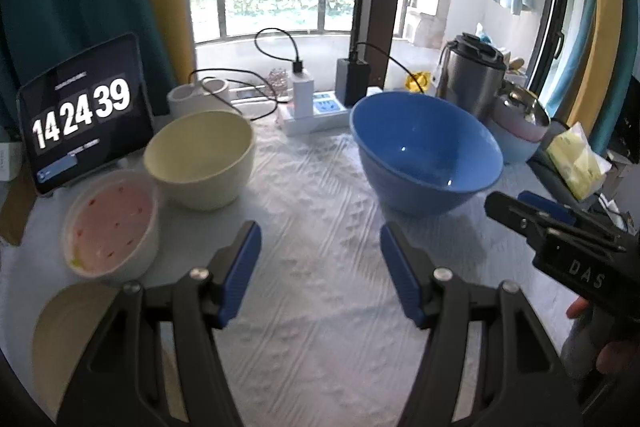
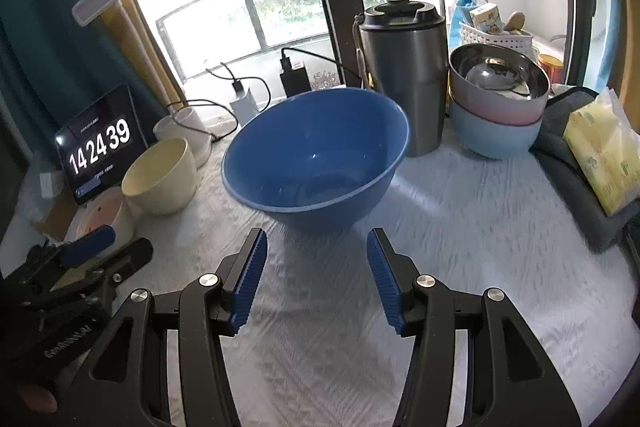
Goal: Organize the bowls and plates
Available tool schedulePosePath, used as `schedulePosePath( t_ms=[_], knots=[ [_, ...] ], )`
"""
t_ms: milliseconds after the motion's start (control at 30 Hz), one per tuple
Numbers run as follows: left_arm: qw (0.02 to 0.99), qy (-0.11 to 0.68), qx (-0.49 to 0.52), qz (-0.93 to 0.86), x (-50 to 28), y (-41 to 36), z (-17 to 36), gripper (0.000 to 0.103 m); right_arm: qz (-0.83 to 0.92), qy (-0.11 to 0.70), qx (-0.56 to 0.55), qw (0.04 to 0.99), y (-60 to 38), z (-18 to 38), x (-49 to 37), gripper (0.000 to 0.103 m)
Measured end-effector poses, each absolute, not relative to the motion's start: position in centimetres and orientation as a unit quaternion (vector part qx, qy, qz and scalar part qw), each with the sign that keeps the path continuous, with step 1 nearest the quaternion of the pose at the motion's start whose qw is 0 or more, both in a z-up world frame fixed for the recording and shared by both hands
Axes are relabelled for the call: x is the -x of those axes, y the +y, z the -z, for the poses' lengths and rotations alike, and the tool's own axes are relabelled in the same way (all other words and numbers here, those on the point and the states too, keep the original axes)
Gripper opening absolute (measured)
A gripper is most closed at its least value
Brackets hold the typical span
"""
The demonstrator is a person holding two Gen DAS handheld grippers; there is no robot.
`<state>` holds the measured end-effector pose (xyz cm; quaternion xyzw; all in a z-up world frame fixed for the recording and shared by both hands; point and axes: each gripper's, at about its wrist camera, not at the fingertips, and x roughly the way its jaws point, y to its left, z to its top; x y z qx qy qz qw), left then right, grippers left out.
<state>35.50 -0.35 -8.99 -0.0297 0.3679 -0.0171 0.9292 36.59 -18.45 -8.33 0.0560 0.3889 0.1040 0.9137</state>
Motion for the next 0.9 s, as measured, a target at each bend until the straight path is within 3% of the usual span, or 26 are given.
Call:
schedulePosePath(
  t_ms=[800,867,900],
  knots=[
    [0.93,0.364,0.041,-0.014,-42.5,-3.8,12.9,0.063,-0.06,0.397,-0.073,0.913,-19.8,13.1,-41.3,0.055],
    [0.928,0.372,0.025,-0.027,-43.0,-4.1,13.6,0.061,-0.059,0.398,-0.079,0.912,-20.0,13.6,-41.3,0.054],
    [0.924,0.38,0.027,-0.025,-43.2,-4.1,14.0,0.052,-0.06,0.398,-0.083,0.912,-20.1,13.8,-41.4,0.051]
  ],
)
